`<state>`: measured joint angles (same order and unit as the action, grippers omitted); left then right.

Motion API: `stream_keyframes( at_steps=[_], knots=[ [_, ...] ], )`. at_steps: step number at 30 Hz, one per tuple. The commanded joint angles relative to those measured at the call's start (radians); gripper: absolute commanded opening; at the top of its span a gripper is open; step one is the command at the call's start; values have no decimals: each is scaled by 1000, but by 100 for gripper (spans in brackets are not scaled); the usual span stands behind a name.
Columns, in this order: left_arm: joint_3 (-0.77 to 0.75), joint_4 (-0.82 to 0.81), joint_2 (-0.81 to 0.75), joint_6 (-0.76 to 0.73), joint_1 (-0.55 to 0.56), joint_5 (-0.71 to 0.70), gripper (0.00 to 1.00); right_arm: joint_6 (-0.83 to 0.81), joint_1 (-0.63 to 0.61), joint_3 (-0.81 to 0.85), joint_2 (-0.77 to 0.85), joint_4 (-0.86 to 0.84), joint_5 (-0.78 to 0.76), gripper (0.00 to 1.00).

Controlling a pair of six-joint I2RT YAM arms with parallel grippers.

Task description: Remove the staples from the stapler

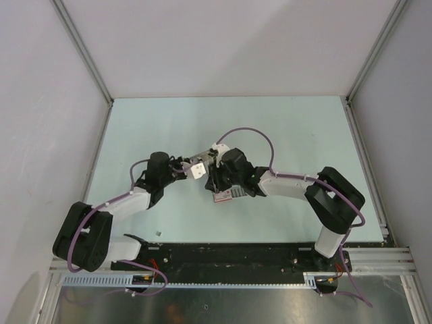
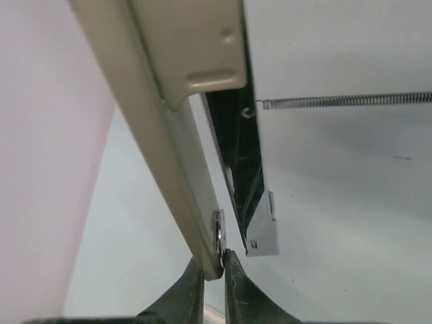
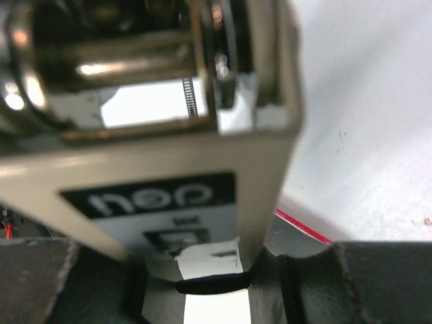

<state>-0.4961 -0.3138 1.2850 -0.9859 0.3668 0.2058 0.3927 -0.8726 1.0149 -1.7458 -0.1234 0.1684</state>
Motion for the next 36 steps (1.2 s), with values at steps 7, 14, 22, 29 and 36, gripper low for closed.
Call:
stream_keyframes(
  at_steps=[7,14,22,29,36],
  knots=[
    [100,-179,9,-274,82,-148,0,-43,27,-59,146,-33,1,0],
    [124,-242,23,-326,117,-200,0,-65,33,-61,176,-9,1,0],
    [157,-308,48,-412,128,-248,0,-91,42,-76,220,34,-5,0],
    [182,-352,62,-473,129,-262,0,-114,52,-102,262,76,-1,0],
    [178,-339,11,-342,173,-258,0,-76,60,-108,275,5,6,0]
  ],
)
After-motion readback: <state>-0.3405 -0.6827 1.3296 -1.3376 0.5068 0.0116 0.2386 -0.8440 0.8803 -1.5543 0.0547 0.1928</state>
